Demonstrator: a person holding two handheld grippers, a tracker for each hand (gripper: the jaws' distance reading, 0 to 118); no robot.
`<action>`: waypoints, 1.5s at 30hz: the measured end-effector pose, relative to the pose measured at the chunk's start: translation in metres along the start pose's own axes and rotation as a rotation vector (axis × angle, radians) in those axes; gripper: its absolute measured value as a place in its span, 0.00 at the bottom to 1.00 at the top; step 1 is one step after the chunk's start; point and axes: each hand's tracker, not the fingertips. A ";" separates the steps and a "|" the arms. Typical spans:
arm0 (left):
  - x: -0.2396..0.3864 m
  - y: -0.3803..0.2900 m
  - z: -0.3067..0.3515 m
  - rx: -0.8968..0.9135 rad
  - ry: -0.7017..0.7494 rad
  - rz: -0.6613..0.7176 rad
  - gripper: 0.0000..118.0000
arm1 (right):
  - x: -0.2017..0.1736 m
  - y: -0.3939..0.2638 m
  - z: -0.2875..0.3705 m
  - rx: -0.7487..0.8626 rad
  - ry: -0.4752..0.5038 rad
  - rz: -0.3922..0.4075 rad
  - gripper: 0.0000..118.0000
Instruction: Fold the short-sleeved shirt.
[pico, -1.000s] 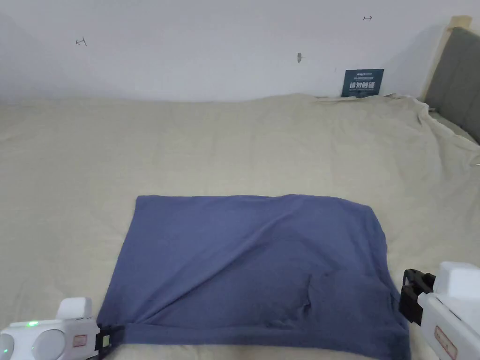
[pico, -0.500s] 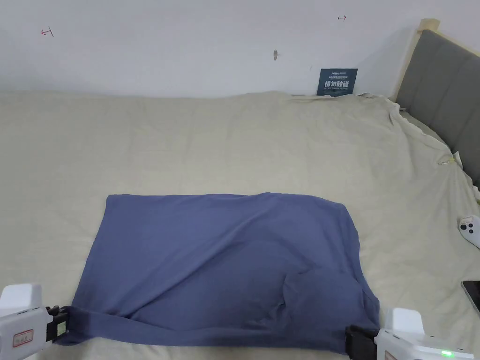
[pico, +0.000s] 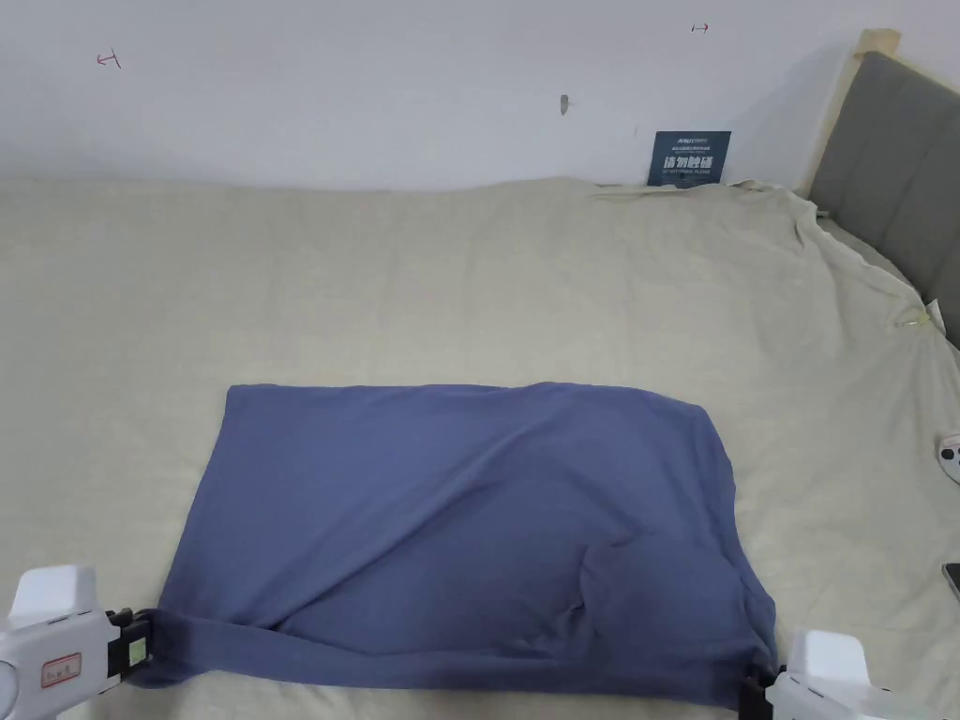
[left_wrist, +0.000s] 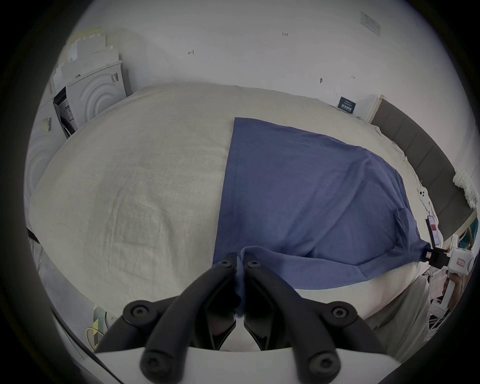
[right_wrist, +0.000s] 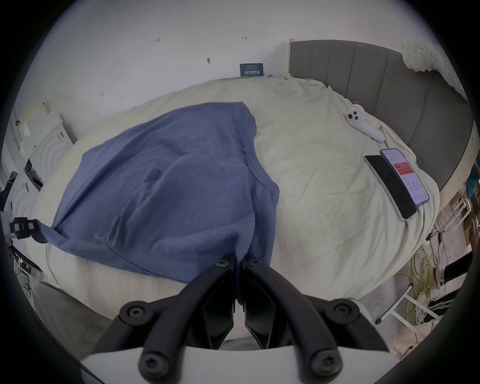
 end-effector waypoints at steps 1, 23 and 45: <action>-0.001 0.001 0.000 0.003 -0.001 0.007 0.01 | 0.001 0.003 0.004 0.011 0.005 0.000 0.02; 0.009 0.119 -0.071 0.121 0.056 -0.050 0.01 | -0.025 0.151 -0.030 0.129 0.021 0.055 0.02; 0.021 0.138 -0.175 -0.117 0.152 -0.108 0.59 | -0.023 0.160 -0.133 -0.054 -0.072 0.050 0.42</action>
